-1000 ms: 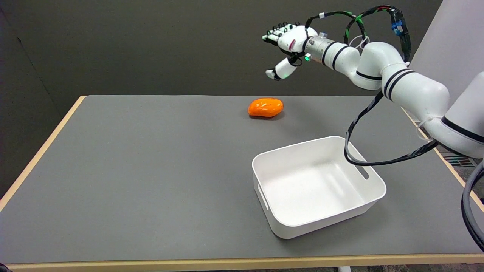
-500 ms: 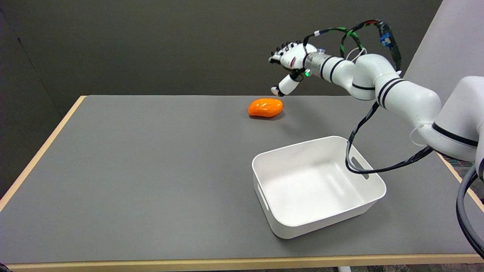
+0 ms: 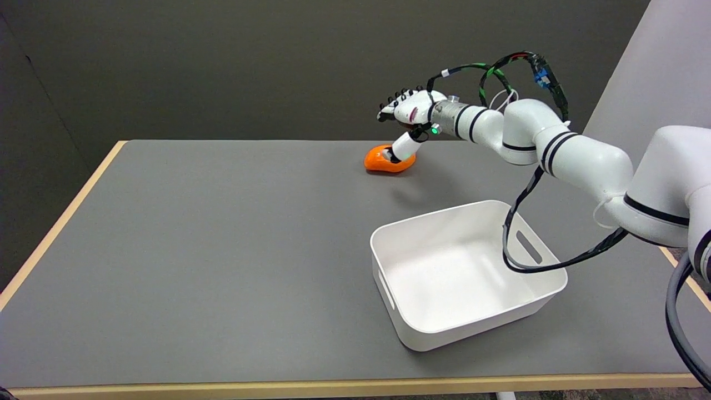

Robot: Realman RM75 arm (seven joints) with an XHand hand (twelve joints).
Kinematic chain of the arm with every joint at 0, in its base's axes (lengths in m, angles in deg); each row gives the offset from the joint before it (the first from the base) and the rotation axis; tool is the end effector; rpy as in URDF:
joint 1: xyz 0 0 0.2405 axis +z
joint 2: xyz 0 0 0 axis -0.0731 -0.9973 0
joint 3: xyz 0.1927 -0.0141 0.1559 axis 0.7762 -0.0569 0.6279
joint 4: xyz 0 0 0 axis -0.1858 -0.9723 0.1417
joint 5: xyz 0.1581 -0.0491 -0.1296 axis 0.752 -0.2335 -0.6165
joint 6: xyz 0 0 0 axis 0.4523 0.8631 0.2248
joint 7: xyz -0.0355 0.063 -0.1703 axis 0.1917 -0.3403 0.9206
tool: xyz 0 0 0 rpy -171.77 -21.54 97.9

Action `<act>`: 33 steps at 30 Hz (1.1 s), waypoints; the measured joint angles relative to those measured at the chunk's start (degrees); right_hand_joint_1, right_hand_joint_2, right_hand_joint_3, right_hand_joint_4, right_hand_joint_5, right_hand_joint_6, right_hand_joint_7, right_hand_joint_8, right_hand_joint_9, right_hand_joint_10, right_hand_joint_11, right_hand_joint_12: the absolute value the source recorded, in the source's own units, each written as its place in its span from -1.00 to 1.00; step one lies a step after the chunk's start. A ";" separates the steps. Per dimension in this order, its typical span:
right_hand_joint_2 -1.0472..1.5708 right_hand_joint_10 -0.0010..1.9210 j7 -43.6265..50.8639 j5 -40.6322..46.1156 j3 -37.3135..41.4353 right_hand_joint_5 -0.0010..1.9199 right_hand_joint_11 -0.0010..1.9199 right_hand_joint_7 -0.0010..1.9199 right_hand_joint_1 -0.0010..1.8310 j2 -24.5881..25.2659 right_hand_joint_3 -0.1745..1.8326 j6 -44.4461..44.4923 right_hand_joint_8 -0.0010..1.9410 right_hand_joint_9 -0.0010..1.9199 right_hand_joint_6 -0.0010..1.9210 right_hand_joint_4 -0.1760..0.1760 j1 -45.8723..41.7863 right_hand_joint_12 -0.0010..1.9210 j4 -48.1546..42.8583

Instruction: Pick up mango.

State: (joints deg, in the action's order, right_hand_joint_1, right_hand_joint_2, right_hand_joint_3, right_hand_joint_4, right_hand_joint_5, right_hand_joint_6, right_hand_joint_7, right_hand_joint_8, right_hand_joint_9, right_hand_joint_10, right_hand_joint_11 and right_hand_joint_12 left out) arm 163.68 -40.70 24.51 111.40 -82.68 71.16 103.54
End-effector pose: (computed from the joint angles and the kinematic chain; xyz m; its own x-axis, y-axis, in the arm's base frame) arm -0.2003 -0.5737 0.3547 0.9105 -0.2335 -0.3413 0.2897 -0.2291 0.9293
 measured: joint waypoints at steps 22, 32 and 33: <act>0.17 -0.68 -2.32 2.15 6.66 -0.97 -1.00 -1.00 -0.83 0.39 0.17 -0.06 -0.83 -0.99 -0.79 -0.38 -4.52 -0.28 1.61; 0.16 -0.68 -0.98 3.61 12.98 -0.91 -0.96 -0.87 -0.67 1.87 0.16 -0.06 -0.95 -0.94 -0.79 -0.41 -7.73 -0.24 1.10; 0.17 -0.66 -0.84 3.73 13.56 -0.92 -0.97 -0.89 -0.69 2.12 0.16 0.02 -0.92 -0.94 -0.76 -0.41 -8.08 -0.22 0.99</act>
State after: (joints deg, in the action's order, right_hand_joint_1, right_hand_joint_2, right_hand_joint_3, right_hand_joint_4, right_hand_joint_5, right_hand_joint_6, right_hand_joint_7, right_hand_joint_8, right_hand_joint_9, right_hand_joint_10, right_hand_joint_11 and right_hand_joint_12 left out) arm 162.84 -36.97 38.07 113.53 -82.65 63.09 104.54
